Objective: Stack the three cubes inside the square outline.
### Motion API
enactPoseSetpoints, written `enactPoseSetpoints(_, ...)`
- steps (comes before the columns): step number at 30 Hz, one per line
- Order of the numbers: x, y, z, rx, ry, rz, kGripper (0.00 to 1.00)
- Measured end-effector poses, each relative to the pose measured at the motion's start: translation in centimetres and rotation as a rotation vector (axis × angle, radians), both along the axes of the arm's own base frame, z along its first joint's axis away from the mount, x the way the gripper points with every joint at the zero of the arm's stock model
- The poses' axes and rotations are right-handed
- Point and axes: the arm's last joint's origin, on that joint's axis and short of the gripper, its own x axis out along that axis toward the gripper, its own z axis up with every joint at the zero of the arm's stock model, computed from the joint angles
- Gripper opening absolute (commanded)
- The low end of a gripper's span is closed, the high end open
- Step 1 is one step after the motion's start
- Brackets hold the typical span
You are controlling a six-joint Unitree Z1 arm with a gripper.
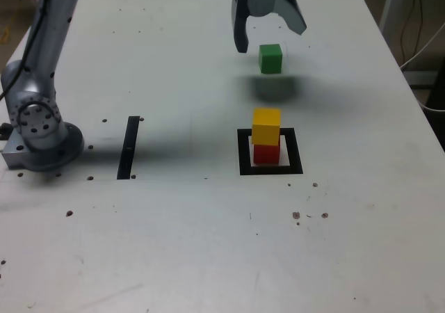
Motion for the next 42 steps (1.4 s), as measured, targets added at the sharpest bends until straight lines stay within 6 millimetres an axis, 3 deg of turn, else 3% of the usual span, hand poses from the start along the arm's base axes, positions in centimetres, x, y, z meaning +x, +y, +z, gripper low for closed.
enactPoseSetpoints(9,1.4,2.8,-0.9,-0.011,0.011,-0.008,0.99)
enactPoseSetpoints(28,1.7,3.2,-1.2,-0.027,0.042,-0.073,0.99)
enactPoseSetpoints(42,3.1,4.8,-4.9,-0.067,0.089,-0.036,0.99)
